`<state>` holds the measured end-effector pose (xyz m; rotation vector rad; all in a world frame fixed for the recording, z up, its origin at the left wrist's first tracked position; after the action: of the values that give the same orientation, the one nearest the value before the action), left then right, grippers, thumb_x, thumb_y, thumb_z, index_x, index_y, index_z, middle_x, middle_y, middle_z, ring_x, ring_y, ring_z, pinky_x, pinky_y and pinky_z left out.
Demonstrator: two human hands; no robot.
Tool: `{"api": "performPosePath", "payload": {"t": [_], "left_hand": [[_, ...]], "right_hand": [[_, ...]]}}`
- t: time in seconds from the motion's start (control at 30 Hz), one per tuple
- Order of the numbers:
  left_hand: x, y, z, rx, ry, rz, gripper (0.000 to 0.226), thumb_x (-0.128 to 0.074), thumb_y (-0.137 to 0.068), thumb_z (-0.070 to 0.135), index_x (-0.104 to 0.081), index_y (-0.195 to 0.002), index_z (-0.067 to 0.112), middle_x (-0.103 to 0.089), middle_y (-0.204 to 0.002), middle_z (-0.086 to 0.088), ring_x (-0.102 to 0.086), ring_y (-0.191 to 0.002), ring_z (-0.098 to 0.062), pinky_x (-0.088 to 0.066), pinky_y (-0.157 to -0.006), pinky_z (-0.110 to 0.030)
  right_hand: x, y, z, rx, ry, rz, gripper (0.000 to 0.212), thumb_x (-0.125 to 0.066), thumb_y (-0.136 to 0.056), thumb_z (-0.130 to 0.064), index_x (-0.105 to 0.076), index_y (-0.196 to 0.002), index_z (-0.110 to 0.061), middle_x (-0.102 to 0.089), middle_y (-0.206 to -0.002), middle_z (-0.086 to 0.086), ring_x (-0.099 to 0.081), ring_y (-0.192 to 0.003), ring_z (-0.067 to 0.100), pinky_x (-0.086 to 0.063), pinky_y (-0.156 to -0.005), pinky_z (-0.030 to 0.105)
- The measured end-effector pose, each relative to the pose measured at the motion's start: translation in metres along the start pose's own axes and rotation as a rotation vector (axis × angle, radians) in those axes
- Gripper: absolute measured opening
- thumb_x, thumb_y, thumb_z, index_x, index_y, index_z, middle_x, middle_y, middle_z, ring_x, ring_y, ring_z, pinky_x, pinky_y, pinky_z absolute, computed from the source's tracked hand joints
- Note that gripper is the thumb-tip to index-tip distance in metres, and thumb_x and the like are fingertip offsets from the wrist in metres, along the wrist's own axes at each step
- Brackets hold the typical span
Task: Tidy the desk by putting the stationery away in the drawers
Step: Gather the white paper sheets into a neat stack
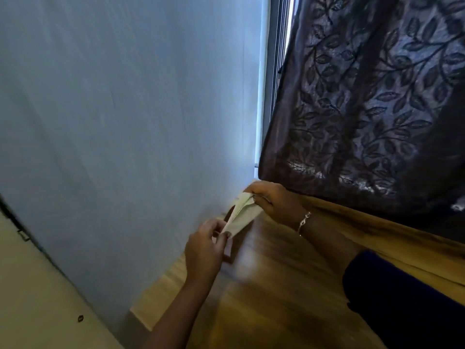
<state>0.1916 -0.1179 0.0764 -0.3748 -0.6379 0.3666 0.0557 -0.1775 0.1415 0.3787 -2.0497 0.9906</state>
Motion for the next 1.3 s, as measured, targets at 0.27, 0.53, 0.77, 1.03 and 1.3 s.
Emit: {"api": "performPosePath", "payload": {"t": [0.27, 0.53, 0.77, 1.03, 1.3], "left_hand": [[-0.018, -0.023, -0.040, 0.052, -0.060, -0.048, 0.006, -0.064, -0.085, 0.015, -0.065, -0.091, 0.014, -0.061, -0.083, 0.007, -0.053, -0.069, -0.001, -0.037, -0.051, -0.004], [-0.048, -0.020, -0.069, 0.092, -0.065, -0.106, 0.014, -0.067, -0.083, 0.017, -0.054, -0.080, 0.021, -0.057, -0.081, 0.004, -0.055, -0.072, -0.014, -0.050, -0.062, -0.030], [-0.061, -0.014, -0.075, 0.156, -0.152, -0.175, 0.084, -0.058, -0.065, 0.064, -0.046, -0.128, 0.009, -0.049, -0.126, -0.007, -0.045, -0.117, -0.022, -0.043, -0.087, -0.029], [-0.086, -0.009, -0.079, 0.191, -0.136, -0.317, 0.070, -0.063, -0.085, 0.021, -0.025, -0.144, 0.017, -0.038, -0.143, 0.000, -0.038, -0.129, -0.015, -0.035, -0.102, -0.025], [-0.096, -0.015, -0.056, -0.054, 0.025, -0.405, 0.061, -0.064, -0.077, 0.000, -0.045, -0.131, 0.019, -0.053, -0.125, -0.001, -0.050, -0.113, -0.018, -0.044, -0.089, -0.024]], "right_hand": [[-0.054, -0.045, 0.032, -0.077, 0.011, -0.154, 0.027, -0.047, -0.081, 0.008, -0.066, -0.099, 0.003, -0.064, -0.092, 0.020, -0.061, -0.087, 0.033, -0.046, -0.077, 0.037], [-0.085, -0.036, 0.072, -0.235, 0.003, -0.243, 0.024, -0.052, -0.087, 0.005, -0.069, -0.103, -0.002, -0.060, -0.106, 0.016, -0.055, -0.100, 0.026, -0.031, -0.080, 0.013], [-0.096, -0.027, 0.083, -0.299, -0.009, -0.327, 0.028, -0.055, -0.082, 0.007, -0.068, -0.102, -0.008, -0.057, -0.112, 0.012, -0.052, -0.100, 0.019, -0.040, -0.086, 0.022], [-0.111, -0.020, 0.081, -0.270, 0.112, -0.537, 0.076, -0.053, -0.074, 0.013, -0.035, -0.142, -0.016, -0.033, -0.149, 0.003, -0.033, -0.137, 0.016, -0.028, -0.106, 0.021], [-0.092, 0.020, 0.084, -0.348, 0.188, -0.568, 0.051, -0.067, -0.074, -0.006, -0.053, -0.122, -0.016, -0.057, -0.122, 0.005, -0.052, -0.110, 0.022, -0.036, -0.084, 0.026]]}}
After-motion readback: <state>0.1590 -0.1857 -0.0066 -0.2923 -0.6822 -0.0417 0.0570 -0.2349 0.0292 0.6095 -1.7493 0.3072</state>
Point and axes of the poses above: each hand's wrist, its own y-axis away from the middle knuckle, its own x-axis out of the back of the hand, z = x × y, the point moved 10 cm from there along -y, towards the middle knuckle
